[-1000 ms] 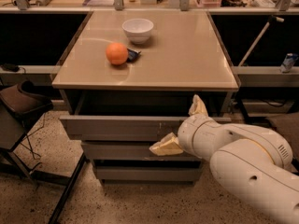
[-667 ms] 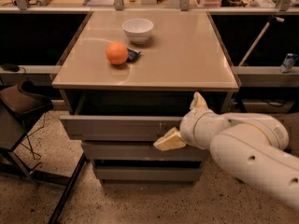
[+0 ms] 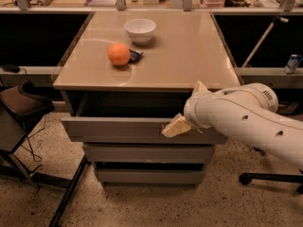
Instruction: Open top drawer
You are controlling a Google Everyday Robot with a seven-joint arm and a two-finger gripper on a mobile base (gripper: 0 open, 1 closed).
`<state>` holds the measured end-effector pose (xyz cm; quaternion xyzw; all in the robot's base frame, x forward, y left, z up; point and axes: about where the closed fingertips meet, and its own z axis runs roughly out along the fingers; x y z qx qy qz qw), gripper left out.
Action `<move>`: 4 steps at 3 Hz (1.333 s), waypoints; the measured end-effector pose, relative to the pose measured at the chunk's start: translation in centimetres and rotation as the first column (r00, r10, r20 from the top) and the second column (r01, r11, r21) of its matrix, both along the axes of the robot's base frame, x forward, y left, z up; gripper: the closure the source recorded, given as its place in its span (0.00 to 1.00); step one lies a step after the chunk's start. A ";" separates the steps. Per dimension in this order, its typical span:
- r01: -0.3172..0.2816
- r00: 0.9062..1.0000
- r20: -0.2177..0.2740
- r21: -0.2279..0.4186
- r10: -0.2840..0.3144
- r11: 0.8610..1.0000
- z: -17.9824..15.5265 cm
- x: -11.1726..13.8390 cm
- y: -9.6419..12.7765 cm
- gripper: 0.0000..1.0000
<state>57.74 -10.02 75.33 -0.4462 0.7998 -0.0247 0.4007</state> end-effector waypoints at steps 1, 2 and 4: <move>0.009 1.000 -0.002 0.005 -0.009 1.000 -0.2 -0.6 0.3 0.00; 0.056 0.998 0.028 0.064 -0.058 0.996 0.3 -4.1 0.7 0.00; 0.055 0.998 0.018 0.042 -0.055 0.998 -0.5 -3.2 0.5 0.00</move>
Offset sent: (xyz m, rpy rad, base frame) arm -0.1148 0.0228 -0.0254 0.1753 -0.0782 -0.1421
